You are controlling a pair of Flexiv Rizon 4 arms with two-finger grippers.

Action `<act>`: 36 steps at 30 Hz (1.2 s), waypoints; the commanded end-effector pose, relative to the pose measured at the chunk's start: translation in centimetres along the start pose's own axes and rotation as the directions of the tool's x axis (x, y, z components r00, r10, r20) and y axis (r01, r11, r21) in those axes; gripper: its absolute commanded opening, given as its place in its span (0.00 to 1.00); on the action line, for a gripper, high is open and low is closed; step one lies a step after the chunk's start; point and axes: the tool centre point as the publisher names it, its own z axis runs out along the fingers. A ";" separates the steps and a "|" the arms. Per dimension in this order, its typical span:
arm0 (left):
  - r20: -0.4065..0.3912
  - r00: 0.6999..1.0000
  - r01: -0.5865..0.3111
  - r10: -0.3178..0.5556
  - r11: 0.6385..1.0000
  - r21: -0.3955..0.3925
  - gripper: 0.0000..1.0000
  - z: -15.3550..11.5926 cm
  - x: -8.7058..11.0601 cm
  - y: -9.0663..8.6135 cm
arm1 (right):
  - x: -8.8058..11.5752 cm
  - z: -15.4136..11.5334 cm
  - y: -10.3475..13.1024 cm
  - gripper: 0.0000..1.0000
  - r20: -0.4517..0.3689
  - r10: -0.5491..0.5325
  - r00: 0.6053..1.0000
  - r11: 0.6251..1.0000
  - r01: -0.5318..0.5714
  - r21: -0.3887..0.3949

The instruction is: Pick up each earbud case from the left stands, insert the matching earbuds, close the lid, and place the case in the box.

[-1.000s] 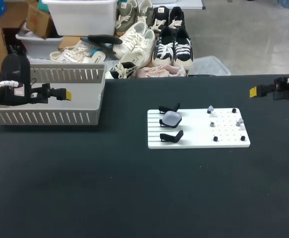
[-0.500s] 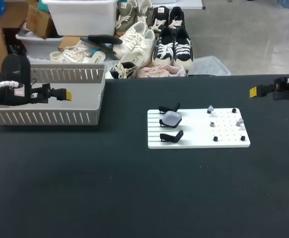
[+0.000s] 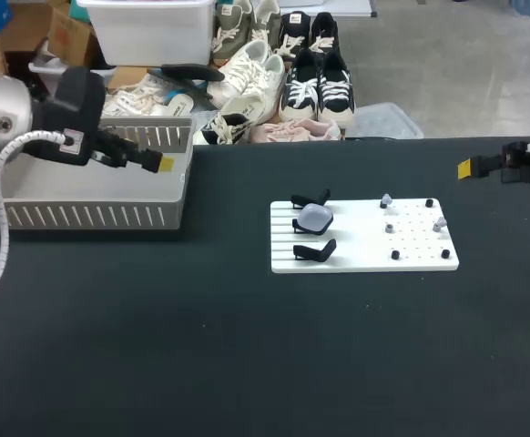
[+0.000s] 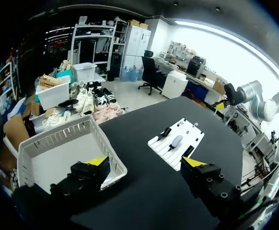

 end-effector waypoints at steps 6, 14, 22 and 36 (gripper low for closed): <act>0.069 0.968 -0.250 0.240 0.929 0.273 1.00 4.3 -1.5 -0.8 | 0.0 0.0 -0.1 1.00 -0.001 -0.001 1.000 1.000 0.001 -0.004; 0.106 0.906 -0.417 0.410 0.825 0.381 1.00 7.9 -2.0 -2.9 | 0.0 0.0 -0.1 1.00 -0.001 -0.001 1.000 1.000 0.001 -0.004; 0.132 0.864 -0.489 0.485 0.752 0.442 1.00 11.0 -1.5 -4.8 | 0.0 0.0 -0.1 1.00 -0.001 -0.001 1.000 1.000 0.001 -0.004; 0.138 0.842 -0.522 0.522 0.722 0.454 1.00 16.2 1.1 -6.1 | 0.0 0.0 -0.1 1.00 -0.001 -0.001 1.000 1.000 0.001 -0.004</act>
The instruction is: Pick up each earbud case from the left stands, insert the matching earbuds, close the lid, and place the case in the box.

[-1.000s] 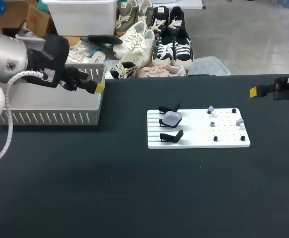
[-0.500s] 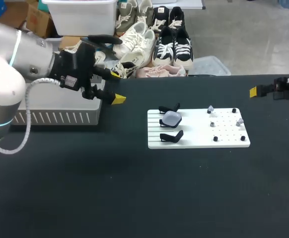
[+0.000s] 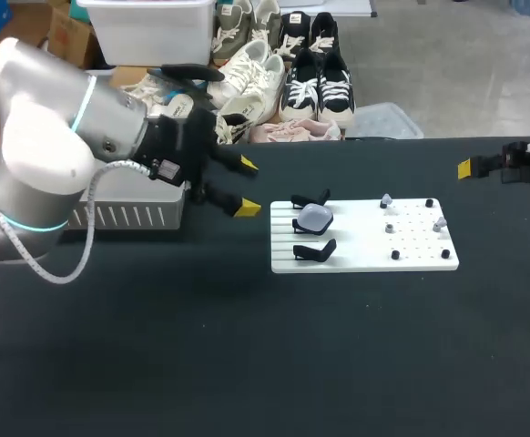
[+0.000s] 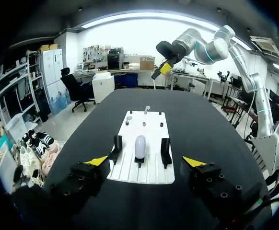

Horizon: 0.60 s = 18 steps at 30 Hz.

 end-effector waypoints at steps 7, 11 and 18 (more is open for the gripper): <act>0.028 1.000 0.011 -0.012 1.000 0.012 1.00 2.7 0.6 1.7 | 0.0 0.0 -0.1 1.00 -0.001 -0.001 1.000 1.000 0.001 -0.004; 0.041 0.999 0.010 -0.012 0.999 0.043 0.84 3.2 0.5 1.1 | 0.0 0.0 -0.1 1.00 -0.001 -0.001 1.000 1.000 0.001 -0.004; 0.036 0.999 0.001 -0.004 0.997 0.076 0.47 4.9 1.2 0.1 | 0.0 0.0 -0.1 1.00 -0.001 -0.001 1.000 1.000 0.001 -0.004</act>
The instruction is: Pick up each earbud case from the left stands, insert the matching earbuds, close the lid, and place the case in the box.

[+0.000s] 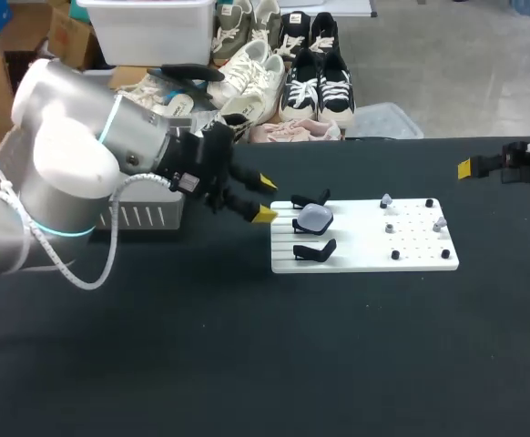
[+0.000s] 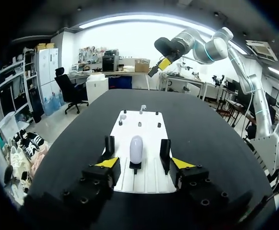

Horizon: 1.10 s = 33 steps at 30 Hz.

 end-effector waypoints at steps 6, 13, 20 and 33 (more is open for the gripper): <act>0.004 0.999 -0.033 0.033 0.999 0.014 0.63 2.2 0.6 0.2 | 0.0 0.0 -0.1 1.00 -0.001 -0.001 1.000 1.000 0.001 -0.004; 0.021 0.998 -0.052 0.052 0.999 0.013 0.78 3.6 0.2 0.5 | 0.0 0.0 -0.1 1.00 -0.001 -0.001 1.000 1.000 0.001 -0.004; 0.023 0.998 -0.063 0.063 0.998 0.005 0.73 4.8 0.3 1.1 | 0.0 0.0 -0.1 1.00 -0.001 -0.001 1.000 1.000 0.001 -0.004; 0.017 0.997 -0.071 0.071 0.998 0.000 0.74 6.2 0.6 1.9 | 0.0 0.0 -0.1 1.00 -0.001 -0.001 1.000 1.000 0.001 -0.004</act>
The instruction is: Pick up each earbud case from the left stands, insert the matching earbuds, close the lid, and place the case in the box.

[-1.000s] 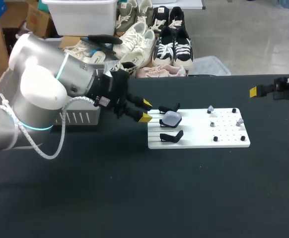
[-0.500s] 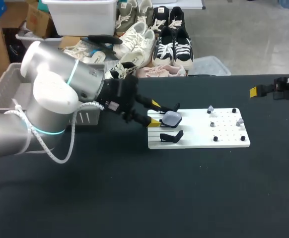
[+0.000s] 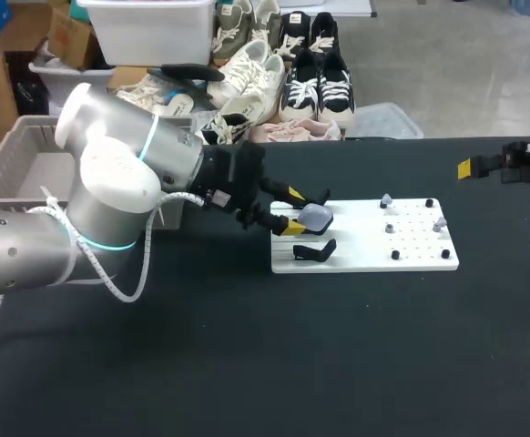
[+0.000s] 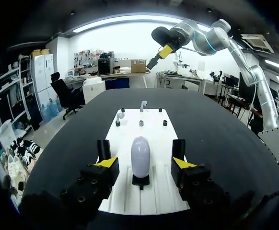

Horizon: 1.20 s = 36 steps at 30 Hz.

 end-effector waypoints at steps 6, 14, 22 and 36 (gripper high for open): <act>0.001 1.000 -0.005 0.005 1.000 -0.002 0.70 1.0 0.0 0.8 | 0.0 0.0 -0.1 1.00 -0.001 -0.001 1.000 1.000 0.001 -0.004; -0.002 1.000 -0.003 0.003 1.000 0.002 0.60 1.4 0.2 0.8 | 0.0 0.0 -0.1 1.00 -0.001 -0.001 1.000 1.000 0.001 -0.004; 0.000 1.000 -0.003 0.003 1.000 0.003 0.50 1.8 0.1 0.9 | 0.0 0.0 -0.1 1.00 -0.001 -0.001 1.000 1.000 0.001 -0.004; -0.003 1.000 -0.005 0.005 1.000 0.000 0.48 2.1 0.4 1.0 | 0.0 0.0 -0.1 1.00 -0.001 -0.001 1.000 1.000 0.001 -0.004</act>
